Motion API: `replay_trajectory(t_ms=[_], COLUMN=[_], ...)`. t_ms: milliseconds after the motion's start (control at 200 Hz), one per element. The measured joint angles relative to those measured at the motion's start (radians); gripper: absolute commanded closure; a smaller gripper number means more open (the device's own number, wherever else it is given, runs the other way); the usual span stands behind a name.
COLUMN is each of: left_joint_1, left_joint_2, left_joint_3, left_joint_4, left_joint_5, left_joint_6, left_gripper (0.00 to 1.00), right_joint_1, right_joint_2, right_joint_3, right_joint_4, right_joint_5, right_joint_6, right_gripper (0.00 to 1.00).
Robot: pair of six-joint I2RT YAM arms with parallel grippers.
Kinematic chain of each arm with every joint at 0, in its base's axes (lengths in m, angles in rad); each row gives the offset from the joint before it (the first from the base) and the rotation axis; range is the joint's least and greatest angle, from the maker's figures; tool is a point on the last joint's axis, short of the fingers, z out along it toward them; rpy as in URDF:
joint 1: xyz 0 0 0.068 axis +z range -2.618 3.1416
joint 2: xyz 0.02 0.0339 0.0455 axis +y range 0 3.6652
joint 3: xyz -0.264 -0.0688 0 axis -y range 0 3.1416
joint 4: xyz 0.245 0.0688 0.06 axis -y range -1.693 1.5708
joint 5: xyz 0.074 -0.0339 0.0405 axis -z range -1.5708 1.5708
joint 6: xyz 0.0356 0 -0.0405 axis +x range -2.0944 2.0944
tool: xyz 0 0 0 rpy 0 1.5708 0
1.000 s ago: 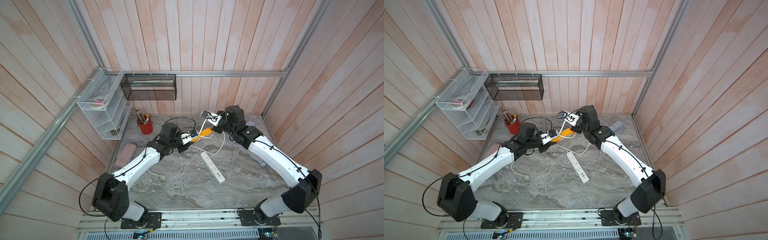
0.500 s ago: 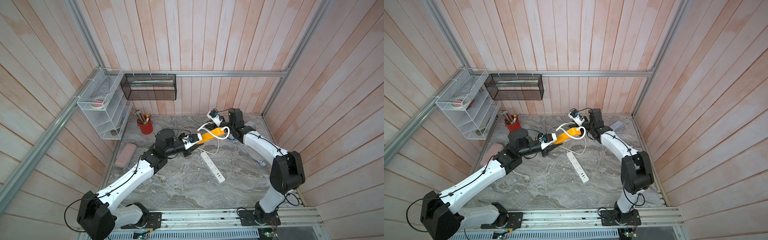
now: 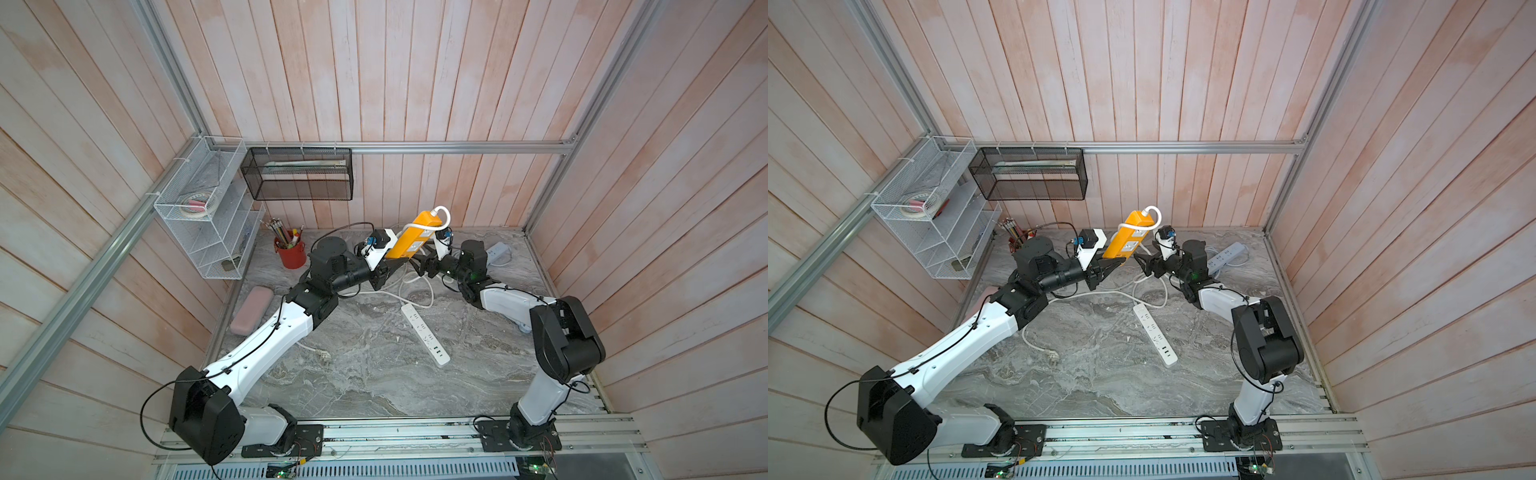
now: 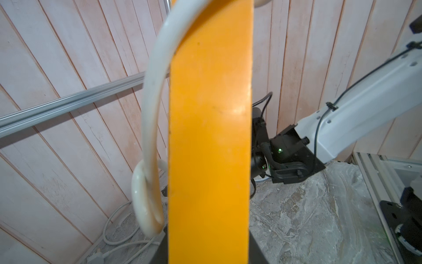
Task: Wrap the cord around the power strip
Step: Wrap the power cord around the power strip, then adjust the power cord at the center of the board.
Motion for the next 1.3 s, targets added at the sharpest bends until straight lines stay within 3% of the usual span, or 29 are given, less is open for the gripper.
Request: replay_trajectory(t_ms=[260, 475, 620, 750, 955, 1145, 1300], left_joint_1=[0.008, 0.009, 0.009, 0.009, 0.009, 0.021, 0.069], left_joint_2=[0.06, 0.061, 0.061, 0.059, 0.042, 0.007, 0.002], left_joint_3=[0.053, 0.053, 0.053, 0.053, 0.054, 0.054, 0.053], left_joint_4=[-0.005, -0.015, -0.016, -0.03, -0.061, -0.065, -0.036], left_joint_5=[-0.035, -0.047, -0.049, -0.048, -0.049, -0.056, -0.053], left_joint_6=[-0.08, -0.114, -0.129, -0.14, -0.163, -0.191, -0.238], left_gripper=[1.0, 1.0, 1.0, 1.0, 1.0, 1.0, 1.0], right_joint_1=[-0.023, -0.009, 0.049, 0.093, 0.086, 0.078, 0.077], right_joint_2=[-0.203, -0.346, -0.359, -0.253, 0.045, 0.242, 0.278], right_joint_3=[-0.014, -0.181, -0.252, -0.199, 0.058, 0.304, 0.335], right_joint_4=[-0.026, -0.036, -0.054, -0.065, -0.091, -0.124, -0.133], right_joint_5=[0.136, 0.271, 0.328, 0.333, 0.338, 0.285, 0.241], right_joint_6=[0.119, 0.247, 0.278, 0.235, 0.12, 0.087, 0.096], right_gripper=[0.11, 0.11, 0.11, 0.11, 0.15, 0.43, 0.57])
